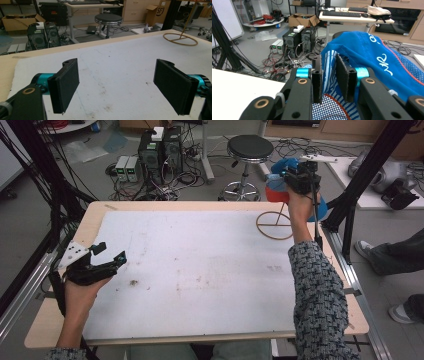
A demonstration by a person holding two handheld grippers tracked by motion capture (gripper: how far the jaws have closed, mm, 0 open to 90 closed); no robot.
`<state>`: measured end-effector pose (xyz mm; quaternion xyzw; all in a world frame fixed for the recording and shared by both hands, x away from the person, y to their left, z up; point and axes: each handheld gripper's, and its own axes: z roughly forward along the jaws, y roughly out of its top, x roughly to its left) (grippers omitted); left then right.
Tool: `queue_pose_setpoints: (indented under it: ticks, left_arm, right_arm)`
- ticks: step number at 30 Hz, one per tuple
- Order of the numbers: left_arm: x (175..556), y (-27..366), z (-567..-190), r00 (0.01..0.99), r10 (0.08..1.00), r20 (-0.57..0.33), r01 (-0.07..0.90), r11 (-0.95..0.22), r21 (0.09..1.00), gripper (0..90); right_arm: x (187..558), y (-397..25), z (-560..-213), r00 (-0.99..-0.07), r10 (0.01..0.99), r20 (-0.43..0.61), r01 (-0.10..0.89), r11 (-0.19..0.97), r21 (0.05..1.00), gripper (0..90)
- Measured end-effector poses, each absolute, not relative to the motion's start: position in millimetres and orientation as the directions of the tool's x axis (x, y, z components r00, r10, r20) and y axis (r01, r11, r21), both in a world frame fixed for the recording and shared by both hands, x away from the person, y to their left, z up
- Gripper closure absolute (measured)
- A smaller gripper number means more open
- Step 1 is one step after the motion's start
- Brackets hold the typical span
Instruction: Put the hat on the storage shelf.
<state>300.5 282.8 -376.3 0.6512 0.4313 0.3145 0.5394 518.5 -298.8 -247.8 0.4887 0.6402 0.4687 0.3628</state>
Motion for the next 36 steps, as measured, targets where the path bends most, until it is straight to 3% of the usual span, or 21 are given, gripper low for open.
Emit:
queue_pose_setpoints:
  ticks: [36]
  left_arm:
    - [300.9, 282.0, -376.5, 0.436, 0.899, -0.054, 0.223, -0.049, 0.974, 20.8]
  right_arm:
    - [511.4, -296.5, -241.9, -0.193, 0.979, -0.070, 0.237, 0.116, 0.964, 48.1]
